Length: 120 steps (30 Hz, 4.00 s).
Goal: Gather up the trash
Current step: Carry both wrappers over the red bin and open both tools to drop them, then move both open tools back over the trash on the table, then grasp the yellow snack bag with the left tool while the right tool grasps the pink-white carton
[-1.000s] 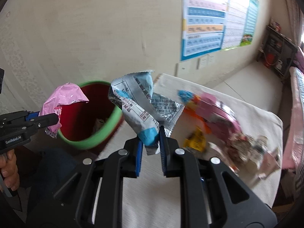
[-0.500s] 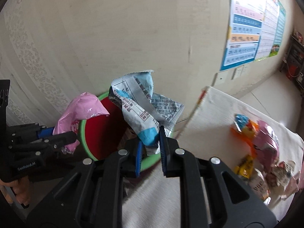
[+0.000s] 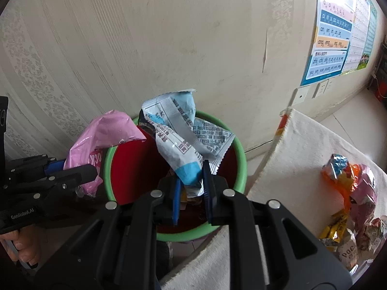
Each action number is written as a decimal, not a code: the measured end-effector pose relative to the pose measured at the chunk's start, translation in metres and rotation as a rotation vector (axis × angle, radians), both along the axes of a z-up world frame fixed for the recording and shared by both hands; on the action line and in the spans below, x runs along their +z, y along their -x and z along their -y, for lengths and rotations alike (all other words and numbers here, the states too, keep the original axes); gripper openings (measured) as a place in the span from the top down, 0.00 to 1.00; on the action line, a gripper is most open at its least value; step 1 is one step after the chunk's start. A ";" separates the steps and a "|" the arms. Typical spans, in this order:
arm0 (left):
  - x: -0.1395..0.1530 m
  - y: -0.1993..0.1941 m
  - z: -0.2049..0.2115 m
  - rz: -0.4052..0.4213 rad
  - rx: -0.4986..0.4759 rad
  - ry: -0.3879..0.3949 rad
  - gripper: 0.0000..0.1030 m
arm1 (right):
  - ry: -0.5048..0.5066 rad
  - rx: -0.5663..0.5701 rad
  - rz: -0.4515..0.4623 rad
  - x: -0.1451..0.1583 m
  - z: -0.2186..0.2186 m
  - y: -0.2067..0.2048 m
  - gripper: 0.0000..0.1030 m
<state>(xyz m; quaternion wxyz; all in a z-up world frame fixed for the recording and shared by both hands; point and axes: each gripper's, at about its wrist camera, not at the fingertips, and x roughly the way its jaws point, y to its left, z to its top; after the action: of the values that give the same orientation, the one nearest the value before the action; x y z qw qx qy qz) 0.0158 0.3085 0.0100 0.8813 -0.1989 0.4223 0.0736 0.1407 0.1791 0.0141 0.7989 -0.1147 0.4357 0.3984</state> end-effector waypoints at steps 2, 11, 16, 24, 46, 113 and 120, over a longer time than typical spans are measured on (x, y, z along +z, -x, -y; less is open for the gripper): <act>-0.001 -0.002 -0.002 0.002 0.002 0.003 0.80 | 0.001 0.001 -0.007 -0.002 -0.003 -0.001 0.84; -0.015 -0.007 -0.009 -0.008 0.013 0.035 0.75 | 0.022 0.008 -0.017 -0.015 -0.011 -0.004 0.84; -0.011 -0.010 -0.015 0.015 0.035 0.037 0.41 | 0.026 0.003 -0.004 -0.015 -0.012 -0.004 0.33; -0.006 -0.003 -0.016 0.043 0.060 0.059 0.21 | 0.041 -0.023 0.021 -0.013 0.005 0.001 0.11; 0.010 -0.023 0.110 0.042 -0.104 0.031 0.14 | 0.027 -0.237 0.098 0.020 0.170 0.018 0.05; -0.098 -0.224 0.270 -0.224 -0.293 0.046 0.41 | 0.138 -0.762 -0.081 -0.071 0.435 -0.093 0.27; -0.109 -0.226 0.279 -0.240 -0.351 0.040 0.63 | 0.157 -0.741 -0.105 -0.078 0.429 -0.100 0.58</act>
<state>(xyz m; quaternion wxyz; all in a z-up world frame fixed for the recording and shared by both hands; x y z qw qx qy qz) 0.2414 0.0296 -0.0988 0.8199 -0.1298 0.5537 -0.0663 0.2403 -0.2502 -0.0640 0.8542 0.0101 0.5171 0.0533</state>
